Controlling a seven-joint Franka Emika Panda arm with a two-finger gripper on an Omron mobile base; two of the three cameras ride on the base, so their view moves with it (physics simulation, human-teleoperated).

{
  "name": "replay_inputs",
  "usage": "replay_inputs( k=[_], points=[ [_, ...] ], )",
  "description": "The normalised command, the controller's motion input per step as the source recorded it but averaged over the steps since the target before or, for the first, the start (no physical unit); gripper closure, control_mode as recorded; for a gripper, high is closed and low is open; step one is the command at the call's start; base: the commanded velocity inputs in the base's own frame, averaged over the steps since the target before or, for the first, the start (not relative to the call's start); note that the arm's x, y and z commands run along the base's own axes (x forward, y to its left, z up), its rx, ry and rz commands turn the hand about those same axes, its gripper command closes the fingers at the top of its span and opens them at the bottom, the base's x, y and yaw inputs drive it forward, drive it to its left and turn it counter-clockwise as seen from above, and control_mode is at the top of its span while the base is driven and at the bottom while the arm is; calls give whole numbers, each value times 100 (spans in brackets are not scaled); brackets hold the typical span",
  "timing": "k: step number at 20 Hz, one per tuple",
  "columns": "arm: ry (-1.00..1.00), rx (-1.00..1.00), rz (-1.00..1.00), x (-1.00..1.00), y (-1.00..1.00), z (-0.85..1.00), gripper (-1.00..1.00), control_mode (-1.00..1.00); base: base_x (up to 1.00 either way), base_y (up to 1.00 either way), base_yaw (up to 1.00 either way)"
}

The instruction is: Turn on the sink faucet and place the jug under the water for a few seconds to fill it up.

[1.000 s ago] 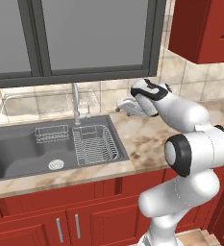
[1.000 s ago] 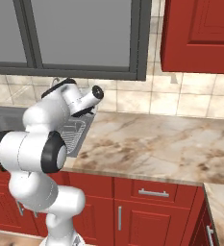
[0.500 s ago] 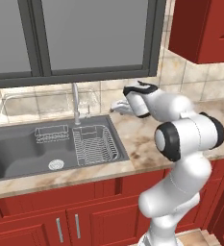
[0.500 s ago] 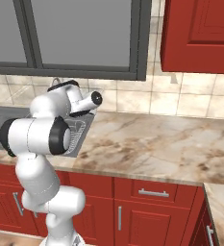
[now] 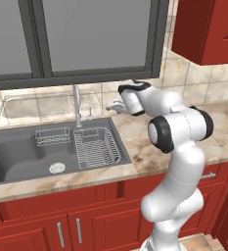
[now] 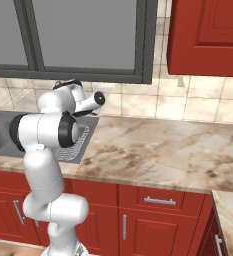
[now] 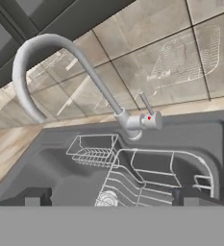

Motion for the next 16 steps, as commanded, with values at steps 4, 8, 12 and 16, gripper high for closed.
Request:
replay_inputs(
  k=[4,8,12,16],
  points=[
    [0,0,0,37,16,-4,-100,-100,0,0,0],
    [0,0,0,30,22,-22,-100,-100,0,0,0],
    [0,0,0,31,22,-31,-100,-100,0,0,0],
    [0,0,0,35,21,-13,-100,-100,0,0,0]
  ],
)
